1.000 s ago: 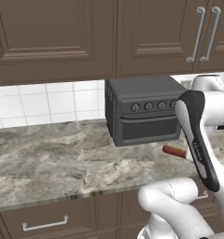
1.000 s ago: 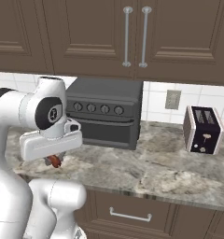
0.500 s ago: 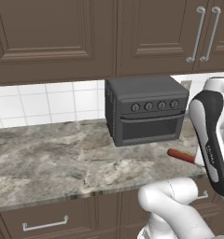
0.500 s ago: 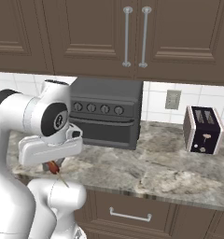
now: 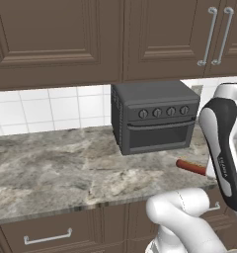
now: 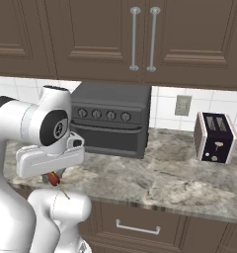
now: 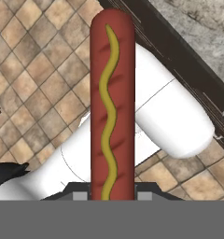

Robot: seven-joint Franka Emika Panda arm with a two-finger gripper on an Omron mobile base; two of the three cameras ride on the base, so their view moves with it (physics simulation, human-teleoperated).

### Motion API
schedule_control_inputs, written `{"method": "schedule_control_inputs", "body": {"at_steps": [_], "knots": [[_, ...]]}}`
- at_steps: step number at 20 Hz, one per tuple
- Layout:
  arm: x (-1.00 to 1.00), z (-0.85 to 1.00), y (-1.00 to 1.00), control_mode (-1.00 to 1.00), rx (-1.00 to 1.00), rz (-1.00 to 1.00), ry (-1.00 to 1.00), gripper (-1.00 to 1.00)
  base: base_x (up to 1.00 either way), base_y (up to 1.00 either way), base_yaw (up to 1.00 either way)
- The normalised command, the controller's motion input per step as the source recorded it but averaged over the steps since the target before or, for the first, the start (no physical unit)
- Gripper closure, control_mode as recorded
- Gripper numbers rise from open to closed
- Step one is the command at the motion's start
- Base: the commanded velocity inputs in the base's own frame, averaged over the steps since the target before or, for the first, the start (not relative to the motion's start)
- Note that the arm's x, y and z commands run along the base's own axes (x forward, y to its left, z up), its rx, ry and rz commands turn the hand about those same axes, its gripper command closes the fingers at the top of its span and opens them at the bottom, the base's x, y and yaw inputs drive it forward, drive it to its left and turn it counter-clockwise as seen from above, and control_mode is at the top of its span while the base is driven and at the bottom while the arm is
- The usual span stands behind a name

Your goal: Store the hot dog in the freezer for long-term storage. Close the freezer door after placing the cooked food.

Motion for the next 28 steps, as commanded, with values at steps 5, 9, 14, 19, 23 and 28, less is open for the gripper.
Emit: {"method": "schedule_control_inputs", "body": {"at_steps": [5, 9, 14, 19, 23, 28], "knots": [[-0.01, 0.00, 0.00, 1.00, 0.00, 0.00, 0.00, 1.00, -0.09, 0.00, -0.04], [0.00, 0.00, 0.00, 1.00, 0.00, 0.00, 0.00, 1.00, -0.53, -0.28, -0.12], [0.00, 0.00, 0.00, 1.00, 0.00, 0.00, 0.00, 1.00, -0.54, -0.21, -0.64], [0.00, 0.00, 0.00, 1.00, 0.00, 0.00, 0.00, 1.00, -0.07, -0.11, -0.91], [0.00, 0.00, 0.00, 1.00, 0.00, 0.00, 0.00, 1.00, 0.00, -0.32, -0.90], [0.00, 0.00, 0.00, 1.00, 0.00, 0.00, 0.00, 1.00, 0.04, -0.73, -0.76]]}}
